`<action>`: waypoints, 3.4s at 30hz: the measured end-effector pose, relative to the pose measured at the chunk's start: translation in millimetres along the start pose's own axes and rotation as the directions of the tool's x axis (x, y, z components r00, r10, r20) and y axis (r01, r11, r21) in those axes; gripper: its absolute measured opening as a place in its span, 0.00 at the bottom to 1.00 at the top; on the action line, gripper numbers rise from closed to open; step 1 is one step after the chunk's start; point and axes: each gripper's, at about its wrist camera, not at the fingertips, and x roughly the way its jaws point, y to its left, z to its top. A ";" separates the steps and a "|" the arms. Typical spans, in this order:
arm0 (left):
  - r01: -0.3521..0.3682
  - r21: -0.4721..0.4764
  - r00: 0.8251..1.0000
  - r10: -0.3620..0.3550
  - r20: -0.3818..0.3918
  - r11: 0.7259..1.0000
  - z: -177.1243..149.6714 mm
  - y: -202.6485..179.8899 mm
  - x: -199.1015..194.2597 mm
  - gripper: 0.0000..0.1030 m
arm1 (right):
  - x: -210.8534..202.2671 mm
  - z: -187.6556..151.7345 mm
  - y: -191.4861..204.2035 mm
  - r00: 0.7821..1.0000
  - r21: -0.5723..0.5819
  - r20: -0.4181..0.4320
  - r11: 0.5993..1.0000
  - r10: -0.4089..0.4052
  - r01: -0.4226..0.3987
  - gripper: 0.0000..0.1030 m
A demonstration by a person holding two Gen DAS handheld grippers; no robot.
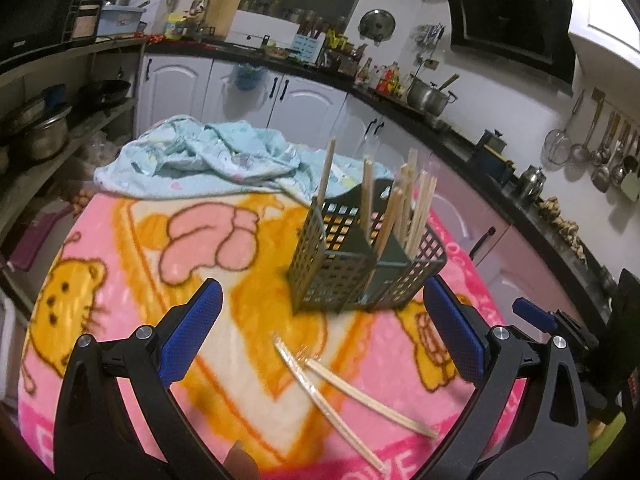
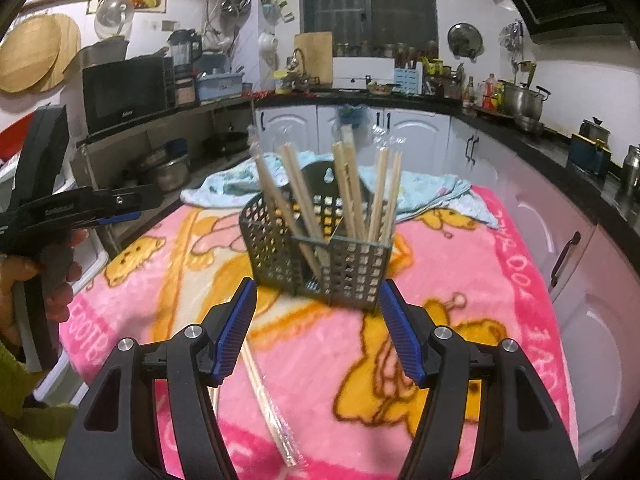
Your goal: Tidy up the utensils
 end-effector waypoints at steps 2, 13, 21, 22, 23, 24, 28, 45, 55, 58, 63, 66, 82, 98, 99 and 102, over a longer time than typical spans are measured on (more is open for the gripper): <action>-0.009 0.000 1.000 0.009 -0.014 1.000 -5.0 2.4 4.1 0.90 | 4.1 -3.9 4.0 1.000 -0.008 -0.015 1.000 0.006 -0.006 0.60; -0.057 -0.003 0.995 0.057 -0.080 0.998 -26.2 16.5 31.9 0.90 | 31.7 -28.5 25.5 0.993 -0.066 -0.111 0.997 0.036 -0.044 0.60; -0.092 -0.057 0.985 0.082 -0.150 0.994 -39.3 39.5 54.8 0.90 | 52.1 -42.0 36.9 0.981 -0.098 -0.186 0.992 0.056 -0.075 0.60; -0.092 -0.071 0.984 0.079 -0.160 0.993 -40.9 43.2 58.0 0.90 | 55.2 -43.2 37.4 0.979 -0.099 -0.194 0.992 0.058 -0.078 0.60; -0.092 -0.083 0.983 0.077 -0.168 0.992 -42.0 46.2 60.7 0.89 | 59.1 -44.8 37.7 0.977 -0.100 -0.206 0.992 0.060 -0.082 0.60; -0.088 -0.099 0.982 0.070 -0.178 0.991 -43.4 49.4 63.4 0.89 | 63.0 -46.2 38.2 0.974 -0.100 -0.217 0.991 0.063 -0.087 0.60; -0.046 -0.193 0.972 0.000 -0.233 0.980 -50.4 64.5 77.0 0.69 | 79.3 -48.9 40.9 0.962 -0.104 -0.261 0.989 0.075 -0.105 0.59; 0.010 -0.298 0.915 -0.129 -0.381 0.954 -52.9 71.0 129.9 0.36 | 144.2 -50.6 54.0 0.905 -0.087 -0.401 0.978 0.140 -0.190 0.42; -0.029 -0.239 0.900 -0.079 -0.429 0.971 -44.2 69.4 144.0 0.25 | 164.0 -43.7 61.0 0.898 -0.102 -0.417 0.974 0.142 -0.201 0.41; -0.030 -0.232 0.899 -0.075 -0.432 0.972 -43.7 70.1 145.8 0.22 | 174.9 -39.3 66.7 0.897 -0.111 -0.421 0.974 0.136 -0.200 0.41; -0.040 -0.234 0.899 -0.067 -0.433 0.972 -43.7 73.9 147.8 0.14 | 186.2 -35.4 71.5 0.899 -0.126 -0.420 0.974 0.121 -0.190 0.34; -0.035 -0.240 0.900 -0.074 -0.429 0.970 -44.2 75.7 148.3 0.13 | 188.7 -32.9 68.4 0.901 -0.111 -0.418 0.977 0.120 -0.182 0.22; 0.008 -0.270 0.911 -0.119 -0.396 0.963 -45.0 83.2 137.0 0.04 | 155.6 -24.8 31.8 0.923 0.032 -0.352 0.988 0.155 -0.154 0.06; 0.153 -0.118 0.951 -0.179 -0.253 0.981 -9.7 21.7 78.3 0.04 | 96.6 5.9 9.0 0.974 0.067 -0.181 0.989 0.138 -0.128 0.06; 0.158 -0.109 0.952 -0.180 -0.246 0.981 -7.5 18.2 75.4 0.04 | 93.7 8.1 9.2 0.976 0.066 -0.168 0.989 0.139 -0.129 0.06; 0.172 -0.081 0.957 -0.186 -0.221 0.982 1.4 7.6 66.3 0.04 | 82.0 16.5 6.0 0.984 0.065 -0.114 0.989 0.138 -0.131 0.06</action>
